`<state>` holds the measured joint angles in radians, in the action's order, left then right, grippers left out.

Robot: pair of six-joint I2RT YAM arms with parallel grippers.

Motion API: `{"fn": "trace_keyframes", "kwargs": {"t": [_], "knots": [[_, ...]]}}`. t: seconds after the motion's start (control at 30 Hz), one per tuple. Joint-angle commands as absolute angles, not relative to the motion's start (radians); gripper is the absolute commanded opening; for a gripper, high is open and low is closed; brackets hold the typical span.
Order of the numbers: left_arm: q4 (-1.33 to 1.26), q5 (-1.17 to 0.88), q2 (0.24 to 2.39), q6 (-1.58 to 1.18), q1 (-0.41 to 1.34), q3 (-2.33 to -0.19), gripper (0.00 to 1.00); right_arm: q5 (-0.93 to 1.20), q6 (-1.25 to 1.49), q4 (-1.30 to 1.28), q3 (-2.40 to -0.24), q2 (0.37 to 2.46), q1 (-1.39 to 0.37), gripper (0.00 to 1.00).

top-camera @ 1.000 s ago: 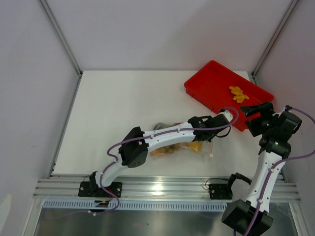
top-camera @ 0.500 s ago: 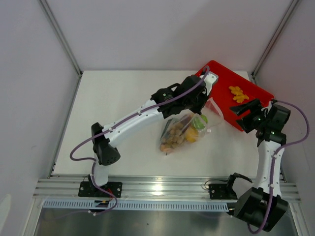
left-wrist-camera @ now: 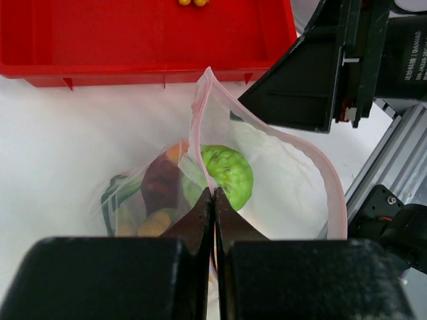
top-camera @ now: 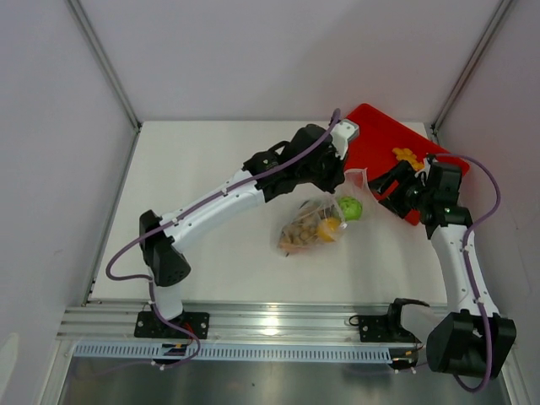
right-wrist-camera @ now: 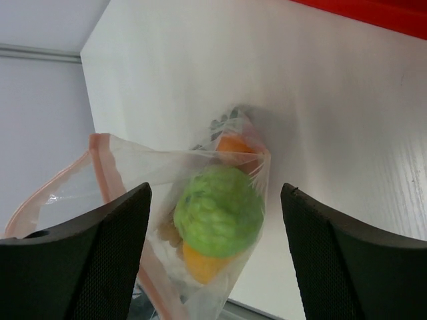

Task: Place the food in the zip-top bag and seal the zipper
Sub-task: Pick up the zipper food storage bag at the center of the board, then pick up the fake vegetable from the bin.

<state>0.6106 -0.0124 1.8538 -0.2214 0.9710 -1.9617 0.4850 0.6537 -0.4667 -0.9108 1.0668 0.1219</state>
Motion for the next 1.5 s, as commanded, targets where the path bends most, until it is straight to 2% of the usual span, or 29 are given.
{"fn": "trace_keyframes", "kwargs": {"t": [0.0, 0.27, 0.6, 0.87, 1.03, 1.27, 1.47], "knots": [[0.526, -0.060, 1.775, -0.248, 0.925, -1.927, 0.01, 0.358, 0.634, -0.449, -1.000, 1.066, 0.110, 0.81], [0.483, -0.094, 1.700, -0.282, 0.841, -1.832, 0.01, 0.252, 0.526, -0.499, -1.244, 1.320, 0.182, 0.85], [0.442, -0.130, 1.649, -0.295, 0.782, -1.746, 0.01, 0.112, 0.603, -0.381, -1.423, 1.675, 0.291, 0.95], [0.408, -0.181, 1.641, -0.308, 0.739, -1.709, 0.01, -0.093, 0.655, -0.393, -1.598, 1.911, 0.279, 0.89], [0.396, -0.198, 1.632, -0.314, 0.723, -1.690, 0.01, -0.117, 0.640, -0.469, -1.722, 2.080, 0.284, 0.86], [0.391, -0.212, 1.618, -0.310, 0.721, -1.678, 0.01, -0.106, 0.626, -0.492, -1.809, 2.196, 0.272, 0.85], [0.380, -0.224, 1.618, -0.310, 0.721, -1.675, 0.01, -0.147, 0.597, -0.491, -1.815, 2.218, 0.242, 0.85]]}}
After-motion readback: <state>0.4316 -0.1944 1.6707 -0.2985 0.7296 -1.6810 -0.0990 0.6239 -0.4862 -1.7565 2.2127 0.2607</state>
